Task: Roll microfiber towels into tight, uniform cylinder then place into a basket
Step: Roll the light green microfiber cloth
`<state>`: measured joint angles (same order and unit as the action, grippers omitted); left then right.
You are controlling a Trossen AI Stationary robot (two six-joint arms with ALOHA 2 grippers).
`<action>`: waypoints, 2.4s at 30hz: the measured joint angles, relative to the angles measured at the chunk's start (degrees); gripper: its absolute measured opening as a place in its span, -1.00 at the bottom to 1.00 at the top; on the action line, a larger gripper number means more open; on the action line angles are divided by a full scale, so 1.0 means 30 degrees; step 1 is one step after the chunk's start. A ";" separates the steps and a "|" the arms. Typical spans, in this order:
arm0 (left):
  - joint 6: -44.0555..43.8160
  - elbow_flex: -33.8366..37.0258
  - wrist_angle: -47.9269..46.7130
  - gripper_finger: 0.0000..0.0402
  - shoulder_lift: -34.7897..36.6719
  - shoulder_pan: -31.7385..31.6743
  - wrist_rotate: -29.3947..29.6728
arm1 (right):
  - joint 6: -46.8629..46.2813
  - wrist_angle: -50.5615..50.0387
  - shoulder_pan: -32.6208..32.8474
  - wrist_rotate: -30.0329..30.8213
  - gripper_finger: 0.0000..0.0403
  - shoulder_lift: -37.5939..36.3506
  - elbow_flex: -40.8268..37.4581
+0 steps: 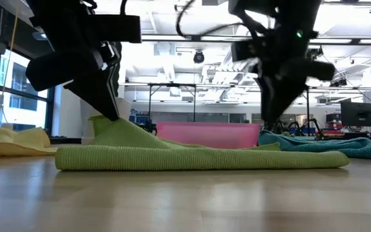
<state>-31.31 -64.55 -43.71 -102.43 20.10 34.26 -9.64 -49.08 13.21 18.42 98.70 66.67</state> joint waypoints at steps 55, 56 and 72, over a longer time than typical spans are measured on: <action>-0.3036 -0.0043 0.4901 -0.42 -0.2586 -0.0162 -0.5369 | -0.4650 0.2093 -0.0575 -0.0781 -0.44 0.0000 -0.3161; -0.3065 -0.0089 0.4913 -0.42 -0.2689 -0.0162 -0.5467 | -0.4784 0.1928 -0.0568 -0.0801 -0.44 0.0000 -0.3161; -0.3876 -0.0051 0.5174 -0.42 -0.2965 -0.0162 -0.5429 | -0.4437 1.0609 0.0487 -0.0804 -0.44 0.0000 -0.5466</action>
<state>-42.94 -64.71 -28.18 -111.33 19.62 17.98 -22.95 -17.25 14.67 16.00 98.70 50.27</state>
